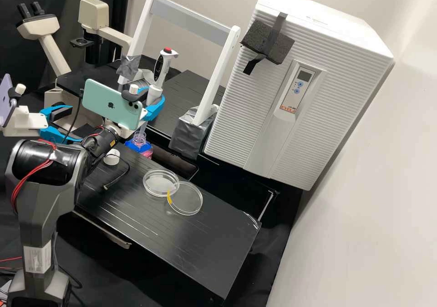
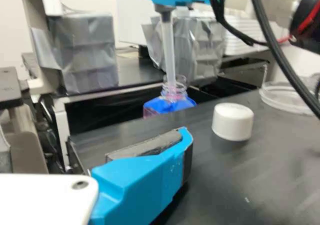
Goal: Use the pipette
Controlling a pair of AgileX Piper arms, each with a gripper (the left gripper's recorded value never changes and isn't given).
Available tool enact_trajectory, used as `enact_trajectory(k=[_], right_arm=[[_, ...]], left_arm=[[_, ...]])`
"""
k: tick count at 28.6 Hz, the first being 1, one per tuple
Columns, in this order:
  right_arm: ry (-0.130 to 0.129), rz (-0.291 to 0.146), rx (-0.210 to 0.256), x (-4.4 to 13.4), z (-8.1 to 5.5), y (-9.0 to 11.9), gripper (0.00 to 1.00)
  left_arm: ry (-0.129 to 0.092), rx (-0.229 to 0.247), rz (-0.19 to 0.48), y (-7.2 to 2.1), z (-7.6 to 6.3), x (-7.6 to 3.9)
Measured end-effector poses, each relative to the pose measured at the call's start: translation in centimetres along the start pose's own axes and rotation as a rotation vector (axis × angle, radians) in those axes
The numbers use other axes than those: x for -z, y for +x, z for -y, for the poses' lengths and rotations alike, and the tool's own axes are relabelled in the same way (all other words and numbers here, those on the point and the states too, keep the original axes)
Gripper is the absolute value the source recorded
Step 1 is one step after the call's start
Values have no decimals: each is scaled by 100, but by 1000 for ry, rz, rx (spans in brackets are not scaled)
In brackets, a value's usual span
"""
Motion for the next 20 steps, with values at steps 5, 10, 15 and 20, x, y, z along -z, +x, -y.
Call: enact_trajectory(k=[5, 10, 15, 20], right_arm=[[0, 0, 0, 0, 0, 0, 0], [1, -1, -2, 4, -6, -1, 0], [14, -29, -27, 89, -119, -24, 0], [38, -66, -69, 207, -279, -47, 0]], left_arm=[[-8, 18, 23, -73, 39, -7], [-27, 13, 45, -166, 66, -12], [-31, 18, 81, -228, 96, -42], [-53, 20, 88, -247, 108, -53]])
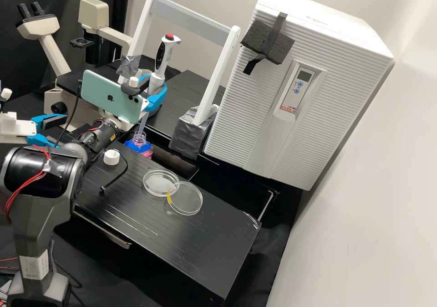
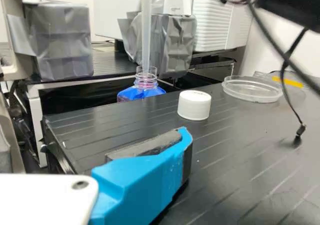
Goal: Use the pipette
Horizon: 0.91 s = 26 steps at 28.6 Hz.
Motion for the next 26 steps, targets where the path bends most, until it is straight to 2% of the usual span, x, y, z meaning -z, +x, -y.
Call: enact_trajectory(k=[4, 7, 8, 12, 15, 17, 20, 22, 26], right_arm=[[12, -20, -16, 60, -161, -3, 0], [35, -38, -33, 97, -305, -11, 0], [50, -53, -41, 120, -391, -18, 0], [61, -76, -37, 114, -576, -81, 0], [66, -87, -13, 53, -727, -181, 0], [73, -86, -9, 9, -802, -246, 0], [62, -79, -6, -120, -941, -362, 0], [71, -68, -13, -215, -1027, -427, 0], [89, -13, -42, -406, -1195, -541, 0]], left_arm=[[-4, -9, 27, -8, 1, -50], [7, -10, 58, -21, 12, -87], [14, -5, 75, -19, 20, -112], [31, 10, 112, -18, 41, -162], [40, 19, 137, -13, 53, -204], [44, 24, 148, -12, 60, -221], [54, 30, 172, 8, 66, -256], [63, 30, 192, 34, 60, -282], [69, 22, 210, 65, 39, -318]])
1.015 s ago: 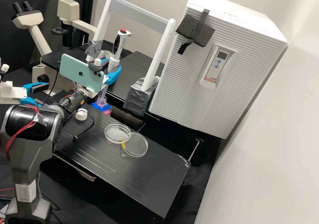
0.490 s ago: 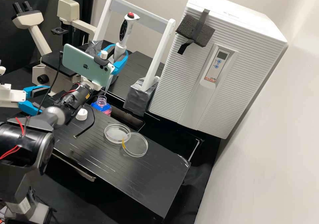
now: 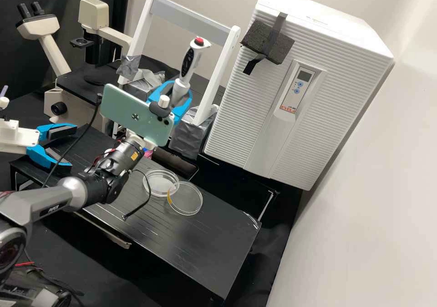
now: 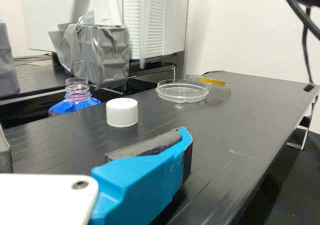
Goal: Use the pipette
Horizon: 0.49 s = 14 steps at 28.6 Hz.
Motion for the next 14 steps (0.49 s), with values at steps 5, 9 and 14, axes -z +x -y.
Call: enact_trajectory(k=[5, 9, 14], right_arm=[[52, 46, -59, -137, -232, -109, 0], [74, 48, -75, -158, -354, -176, 0], [61, 27, -66, -108, -374, -204, 0]], left_arm=[[4, 3, 13, 32, 0, -12], [5, 26, 27, 60, 51, -18], [1, 39, 28, 70, 86, -8]])
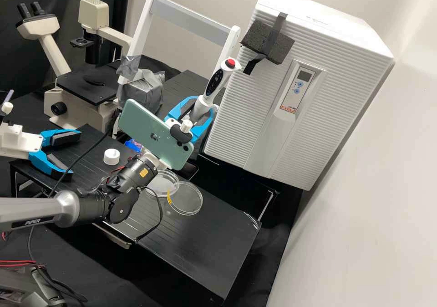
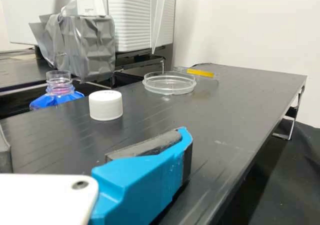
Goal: Use the pipette
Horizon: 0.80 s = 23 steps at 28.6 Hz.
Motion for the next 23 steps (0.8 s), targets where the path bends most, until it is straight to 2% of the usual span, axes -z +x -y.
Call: enact_trajectory(k=[4, 9, 13, 18, 23], right_arm=[[-21, -10, 17, 29, 9, -13, 0], [-27, -16, 11, 52, -4, -25, 0], [-50, -3, 8, 43, -24, -67, 0], [-77, -13, -4, 83, -61, -97, 0], [-87, -23, 0, 107, -61, -108, 0]], left_arm=[[-3, 0, 2, 5, 10, 3], [-5, -6, 6, 8, 13, 3], [-5, -5, 8, 10, 14, -1], [-2, -6, 20, 26, 10, -28], [-1, -7, 25, 38, 7, -37]])
